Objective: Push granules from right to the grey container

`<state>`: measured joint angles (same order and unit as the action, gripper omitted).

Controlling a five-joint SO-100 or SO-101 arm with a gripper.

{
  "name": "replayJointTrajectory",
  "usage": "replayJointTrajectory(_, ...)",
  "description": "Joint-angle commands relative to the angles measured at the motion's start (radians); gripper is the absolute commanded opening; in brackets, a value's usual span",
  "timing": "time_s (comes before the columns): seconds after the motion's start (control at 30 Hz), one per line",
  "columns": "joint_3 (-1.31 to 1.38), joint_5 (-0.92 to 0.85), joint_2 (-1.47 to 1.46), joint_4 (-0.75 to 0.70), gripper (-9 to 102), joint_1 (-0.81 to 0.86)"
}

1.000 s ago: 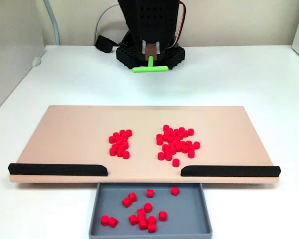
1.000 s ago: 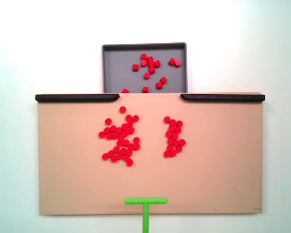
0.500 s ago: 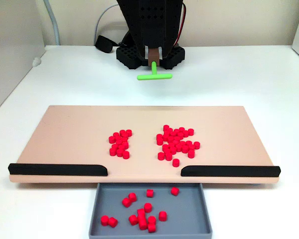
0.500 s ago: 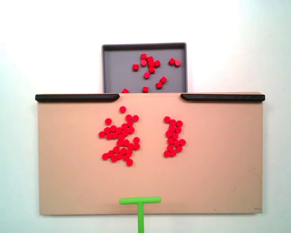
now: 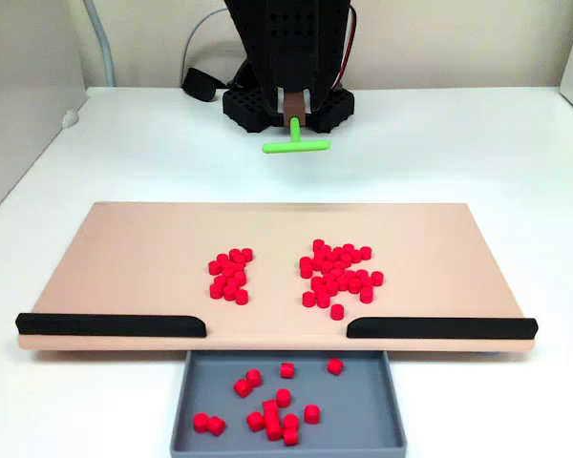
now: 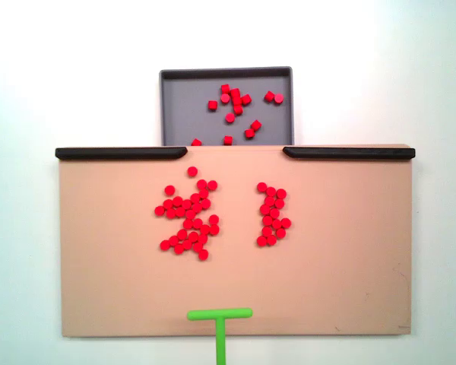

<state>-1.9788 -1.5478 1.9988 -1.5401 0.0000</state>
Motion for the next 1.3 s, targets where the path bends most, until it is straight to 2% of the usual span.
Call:
replayJointTrajectory(0.0,0.008,-0.009,0.037,0.005,0,0.005)
replayJointTrajectory(0.9,0.021,-0.069,0.014,0.005,0,0.028)
replayJointTrajectory(1.07,0.040,-0.278,0.009,0.005,0,0.071)
replayJointTrajectory(1.27,0.150,-0.638,-0.083,0.005,0,0.201)
